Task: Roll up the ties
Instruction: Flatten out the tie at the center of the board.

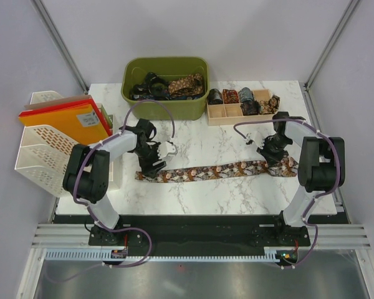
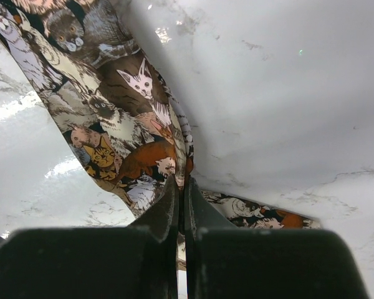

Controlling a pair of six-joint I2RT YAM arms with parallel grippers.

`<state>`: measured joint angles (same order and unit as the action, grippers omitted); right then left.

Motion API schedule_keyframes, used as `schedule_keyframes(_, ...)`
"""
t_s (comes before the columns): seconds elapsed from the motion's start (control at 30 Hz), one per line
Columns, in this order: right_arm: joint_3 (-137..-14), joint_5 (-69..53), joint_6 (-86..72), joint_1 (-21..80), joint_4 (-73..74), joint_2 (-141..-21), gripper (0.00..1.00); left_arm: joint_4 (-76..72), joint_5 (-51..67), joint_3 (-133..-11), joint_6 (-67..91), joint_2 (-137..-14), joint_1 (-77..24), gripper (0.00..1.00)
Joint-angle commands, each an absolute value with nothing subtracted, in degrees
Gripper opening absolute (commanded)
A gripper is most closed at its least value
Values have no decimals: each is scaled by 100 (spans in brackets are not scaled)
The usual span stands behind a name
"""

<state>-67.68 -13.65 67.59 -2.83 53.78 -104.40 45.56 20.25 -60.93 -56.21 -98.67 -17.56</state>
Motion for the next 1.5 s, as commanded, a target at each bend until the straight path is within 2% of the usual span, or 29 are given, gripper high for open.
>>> schedule_keyframes(0.0,-6575,-1362,6899,-246,5177,-10143,0,4474,2391,-6196,-5643,-9940,-1924,70)
schedule_keyframes(0.07,-6513,-1380,6891,-246,5133,-10134,0,4482,2382,-6118,-5660,-10002,-2021,65)
schedule_keyframes(0.17,-6548,-1380,6724,-246,4975,-10116,0,4482,2347,-6047,-5730,-10011,-2057,52)
schedule_keyframes(0.2,-6565,-1389,6689,-246,4905,-10125,0,4474,2329,-6064,-5730,-10019,-2057,42)
schedule_keyframes(0.27,-6662,-1424,6636,-246,4826,-10134,0,4474,2294,-6134,-5730,-10063,-2057,32)
schedule_keyframes(0.3,-6688,-1415,6592,-246,4747,-10125,0,4474,2268,-6178,-5722,-10090,-2048,23)
schedule_keyframes(0.37,-6811,-1406,6539,-246,4641,-10116,0,4482,2241,-6354,-5713,-10160,-2048,15)
schedule_keyframes(0.4,-6864,-1380,6496,-246,4588,-10125,0,4474,2198,-6424,-5704,-10221,-2048,3)
schedule_keyframes(0.63,-7234,-1415,6021,-492,3543,-9722,0,4193,2022,-7426,-5642,-10152,-1829,2)
schedule_keyframes(0.7,-7068,-1380,6003,-562,3001,-9414,0,3721,1847,-7348,-5713,-9977,-1819,2)
schedule_keyframes(0.8,-6339,-1371,6213,-589,2202,-8852,0,2862,1688,-6743,-5923,-9493,-1837,2)
schedule_keyframes(0.97,-3538,-1179,7440,-335,-215,-7588,0,1102,1267,-4837,-6380,-8904,-2082,2)
schedule_keyframes(1.07,-2104,-1169,8293,-281,-1859,-7331,0,98,915,-3939,-6521,-8728,-2241,2)
schedule_keyframes(1.23,-1171,-1678,9017,-641,-2908,-7216,0,-788,835,-3061,-6679,-8342,-2268,2)
schedule_keyframes(1.43,-1055,-1899,8834,-756,-3348,-7216,0,-1476,669,-2592,-6575,-7823,-2268,2)
schedule_keyframes(1.47,-1020,-1881,8737,-773,-3984,-7216,0,-1903,468,-2593,-6539,-7796,-2259,2)
